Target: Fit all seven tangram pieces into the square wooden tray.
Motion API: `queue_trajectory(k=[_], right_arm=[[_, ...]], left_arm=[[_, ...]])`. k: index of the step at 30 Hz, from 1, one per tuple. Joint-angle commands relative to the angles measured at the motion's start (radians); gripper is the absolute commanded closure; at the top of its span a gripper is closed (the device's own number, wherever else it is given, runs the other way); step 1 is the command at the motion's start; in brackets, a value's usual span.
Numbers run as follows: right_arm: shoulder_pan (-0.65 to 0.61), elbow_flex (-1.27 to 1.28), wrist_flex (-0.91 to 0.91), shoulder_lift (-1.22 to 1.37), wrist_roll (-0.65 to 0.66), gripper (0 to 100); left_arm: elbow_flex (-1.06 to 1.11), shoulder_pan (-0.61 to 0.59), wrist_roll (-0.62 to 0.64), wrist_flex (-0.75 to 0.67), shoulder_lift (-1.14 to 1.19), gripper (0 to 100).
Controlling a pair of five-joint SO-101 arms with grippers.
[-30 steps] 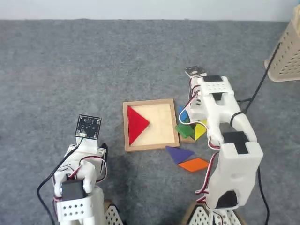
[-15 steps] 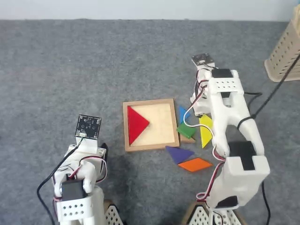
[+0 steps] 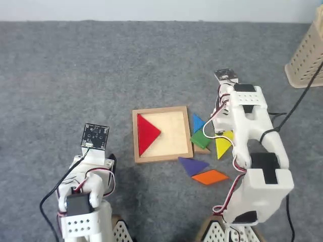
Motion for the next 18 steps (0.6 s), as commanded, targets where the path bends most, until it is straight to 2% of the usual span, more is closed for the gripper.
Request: queue_trajectory(k=[1, 13, 18], right_arm=[[0.015, -0.038, -0.018, 0.045, -0.005, 68.3], [-0.099, -0.074, 0.041, 0.165, -0.005, 68.0], [-0.062, -0.075, 0.041, 0.104, -0.014, 68.0]], left_arm=[[-0.012, 0.0, -0.005, 0.005, -0.006, 83], [-0.012, 0.0, -0.005, 0.005, -0.006, 83], [-0.012, 0.0, -0.005, 0.005, -0.006, 83]])
